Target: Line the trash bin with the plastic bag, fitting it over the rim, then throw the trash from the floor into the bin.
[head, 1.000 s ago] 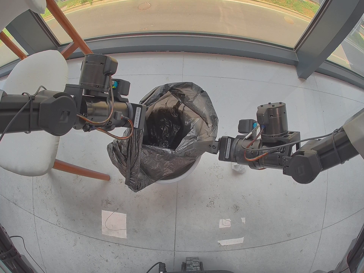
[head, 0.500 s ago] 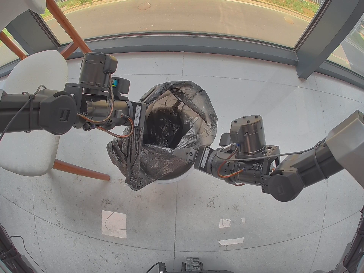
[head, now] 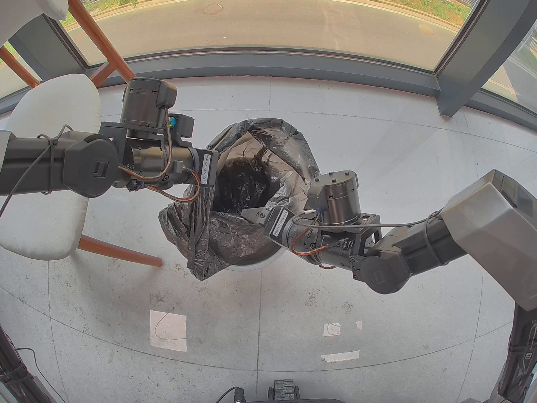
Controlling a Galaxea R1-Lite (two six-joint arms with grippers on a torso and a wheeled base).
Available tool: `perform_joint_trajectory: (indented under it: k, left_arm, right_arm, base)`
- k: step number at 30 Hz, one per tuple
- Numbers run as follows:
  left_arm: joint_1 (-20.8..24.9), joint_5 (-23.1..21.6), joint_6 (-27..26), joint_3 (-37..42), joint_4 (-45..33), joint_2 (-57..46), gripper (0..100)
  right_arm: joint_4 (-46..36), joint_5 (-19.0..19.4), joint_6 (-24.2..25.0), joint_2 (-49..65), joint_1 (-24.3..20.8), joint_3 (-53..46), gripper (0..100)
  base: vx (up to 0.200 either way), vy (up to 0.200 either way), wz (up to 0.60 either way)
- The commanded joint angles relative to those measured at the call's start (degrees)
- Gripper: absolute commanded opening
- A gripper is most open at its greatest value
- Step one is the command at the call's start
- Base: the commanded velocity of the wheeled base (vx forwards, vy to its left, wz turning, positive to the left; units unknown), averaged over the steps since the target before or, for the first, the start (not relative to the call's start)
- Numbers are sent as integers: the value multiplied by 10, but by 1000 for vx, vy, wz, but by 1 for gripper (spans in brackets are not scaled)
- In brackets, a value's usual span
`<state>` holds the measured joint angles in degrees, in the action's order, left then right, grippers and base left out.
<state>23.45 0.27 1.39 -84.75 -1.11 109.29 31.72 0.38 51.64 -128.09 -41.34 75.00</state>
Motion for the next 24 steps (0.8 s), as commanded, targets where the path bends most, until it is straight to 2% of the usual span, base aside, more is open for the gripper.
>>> perform_joint_trajectory:
  k: [1, 3, 4, 10, 14, 21, 24]
  left_arm:
    - [0, 0, 1, -2, 0, 2, 0]
    - [0, 1, 1, -2, 0, 2, 0]
    - [-1, 1, 1, -2, 0, 2, 0]
    - [-2, 2, 0, -2, -2, 1, 0]
    - [-3, 2, 0, 8, -2, 1, 0]
    - [-8, 2, -3, 25, 1, 1, 0]
    - [-10, 1, -5, 30, 1, 2, 0]
  right_arm:
    - [-3, -14, 10, -32, -1, 45, 100]
    - [-6, -36, 12, -50, -2, 75, 100]
    - [-7, -39, 12, -52, -2, 80, 0]
    - [-12, -40, 13, -44, -1, 79, 0]
    - [-64, -37, 6, 3, 10, 44, 0]
    - [-137, -34, -44, 76, 37, -9, 0]
    - [-144, -34, -67, 80, 47, -27, 0]
  base:
    - [0, 0, 0]
    - [0, 0, 0]
    - [0, 0, 0]
    - [0, 0, 0]
    - [0, 0, 0]
    - [0, 0, 0]
    - [0, 0, 0]
